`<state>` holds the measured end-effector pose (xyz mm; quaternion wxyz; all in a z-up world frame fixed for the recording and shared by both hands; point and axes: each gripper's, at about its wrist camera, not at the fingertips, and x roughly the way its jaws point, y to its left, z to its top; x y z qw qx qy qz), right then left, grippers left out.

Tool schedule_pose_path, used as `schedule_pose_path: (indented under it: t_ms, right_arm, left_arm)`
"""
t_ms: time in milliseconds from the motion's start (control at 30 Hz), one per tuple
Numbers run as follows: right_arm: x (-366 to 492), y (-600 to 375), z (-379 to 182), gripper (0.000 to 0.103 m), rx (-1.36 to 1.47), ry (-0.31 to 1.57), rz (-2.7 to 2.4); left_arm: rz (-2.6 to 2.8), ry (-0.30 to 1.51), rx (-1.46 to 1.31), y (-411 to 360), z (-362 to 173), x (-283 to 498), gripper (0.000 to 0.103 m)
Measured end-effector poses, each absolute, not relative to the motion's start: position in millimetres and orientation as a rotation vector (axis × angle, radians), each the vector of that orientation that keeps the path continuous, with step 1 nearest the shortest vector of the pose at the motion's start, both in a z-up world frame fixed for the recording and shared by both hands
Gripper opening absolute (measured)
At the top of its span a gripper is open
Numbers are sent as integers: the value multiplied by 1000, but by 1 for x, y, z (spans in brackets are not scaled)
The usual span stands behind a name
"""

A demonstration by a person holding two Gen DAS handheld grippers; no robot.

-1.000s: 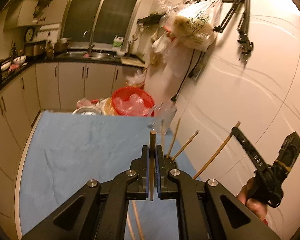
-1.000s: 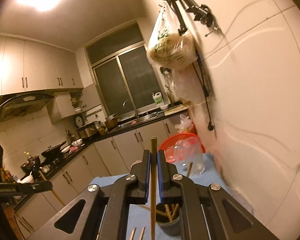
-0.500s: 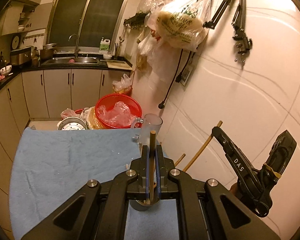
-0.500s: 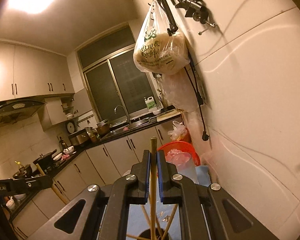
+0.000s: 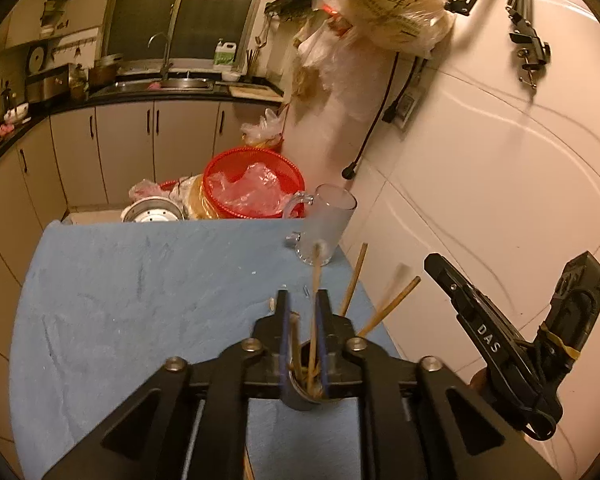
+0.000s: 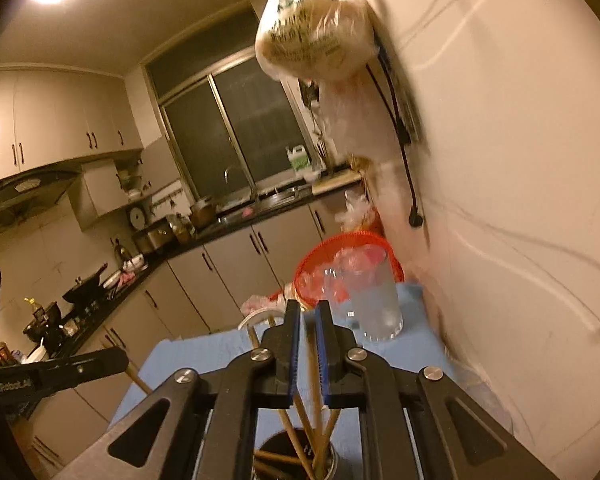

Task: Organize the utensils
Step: 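Lower the chopsticks into the cup and open both grippers, then move both open grippers back down over the chopsticks on the towel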

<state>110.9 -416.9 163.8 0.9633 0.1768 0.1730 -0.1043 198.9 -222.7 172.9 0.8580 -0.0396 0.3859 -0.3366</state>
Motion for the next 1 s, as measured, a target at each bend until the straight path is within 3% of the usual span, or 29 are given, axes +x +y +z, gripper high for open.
schedule_pose_path:
  t_ms: [267,367,467,533,667,1000]
  right_arm:
    - [69,-399,197,15,335,272,-168]
    - [47,-382,201,22,333,262,-135]
    - [27,-363,192,38,317,278,-113]
    - [16,-351,184,54,316,290,-99]
    - [3,-318,155,55,296,370,-55]
    - [10,-263,65,55,320,610,55]
  left_arm:
    - [-701,723,-124,-188,198,174,44]
    - [-666,666,-118,-167,203,156,52]
    - [-639,645,-114,-147,199,140,56]
    - [-618,652,-115,-132,191,131,57]
    - [-566,682,-119,-99,166,120,63]
    - [-415,793,-97,-32,64,103,68]
